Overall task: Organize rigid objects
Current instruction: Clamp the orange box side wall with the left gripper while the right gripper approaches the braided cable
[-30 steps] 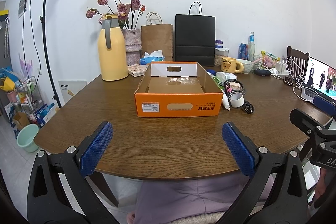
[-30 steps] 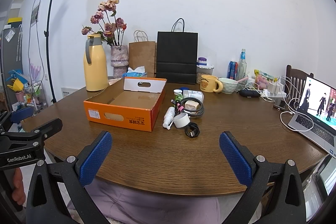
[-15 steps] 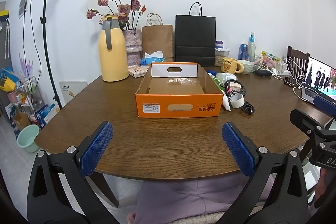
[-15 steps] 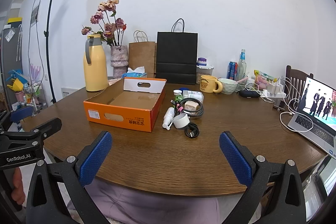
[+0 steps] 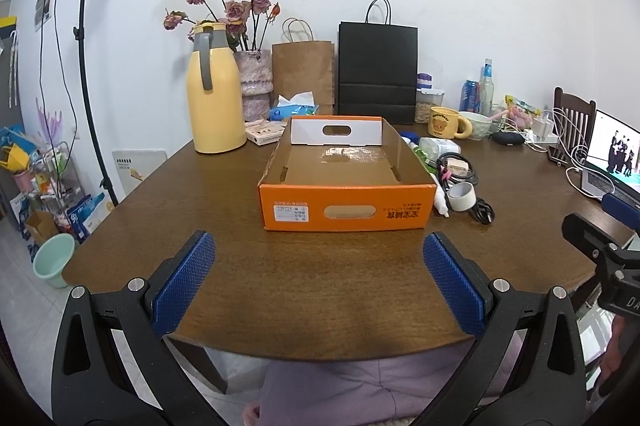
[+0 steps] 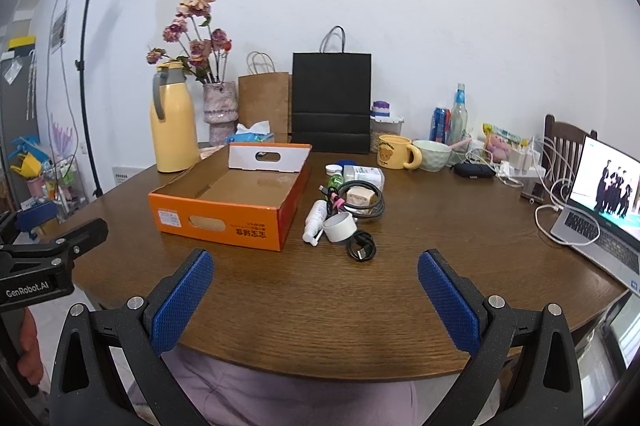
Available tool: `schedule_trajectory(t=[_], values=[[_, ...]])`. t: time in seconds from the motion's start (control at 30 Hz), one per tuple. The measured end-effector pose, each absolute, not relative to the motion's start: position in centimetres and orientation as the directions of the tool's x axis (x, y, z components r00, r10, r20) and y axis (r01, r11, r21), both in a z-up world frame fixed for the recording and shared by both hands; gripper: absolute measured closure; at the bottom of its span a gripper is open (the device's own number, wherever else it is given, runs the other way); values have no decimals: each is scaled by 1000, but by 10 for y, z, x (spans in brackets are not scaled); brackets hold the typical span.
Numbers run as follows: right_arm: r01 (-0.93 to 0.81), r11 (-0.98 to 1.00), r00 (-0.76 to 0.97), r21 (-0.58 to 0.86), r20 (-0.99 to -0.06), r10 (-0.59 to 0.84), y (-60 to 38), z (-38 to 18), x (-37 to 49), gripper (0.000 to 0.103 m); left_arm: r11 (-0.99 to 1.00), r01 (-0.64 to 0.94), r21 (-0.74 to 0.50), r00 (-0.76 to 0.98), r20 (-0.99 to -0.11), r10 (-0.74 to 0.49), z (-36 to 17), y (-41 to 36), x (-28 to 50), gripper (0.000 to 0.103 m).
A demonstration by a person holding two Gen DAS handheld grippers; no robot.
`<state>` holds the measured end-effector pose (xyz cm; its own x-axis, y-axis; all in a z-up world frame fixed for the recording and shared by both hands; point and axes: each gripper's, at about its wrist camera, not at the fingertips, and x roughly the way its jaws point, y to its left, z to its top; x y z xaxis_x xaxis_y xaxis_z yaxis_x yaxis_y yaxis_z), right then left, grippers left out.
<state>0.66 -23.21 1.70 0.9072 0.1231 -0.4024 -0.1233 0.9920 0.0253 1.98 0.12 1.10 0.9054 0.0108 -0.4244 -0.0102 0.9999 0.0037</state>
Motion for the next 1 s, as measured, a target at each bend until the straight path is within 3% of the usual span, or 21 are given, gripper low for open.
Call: schedule_trajectory(t=[1.0], values=[[-56, 996, 808, 63, -583, 82, -262, -20, 191, 0, 995, -96, 16, 782, -617, 85, 16, 40, 214, 0]])
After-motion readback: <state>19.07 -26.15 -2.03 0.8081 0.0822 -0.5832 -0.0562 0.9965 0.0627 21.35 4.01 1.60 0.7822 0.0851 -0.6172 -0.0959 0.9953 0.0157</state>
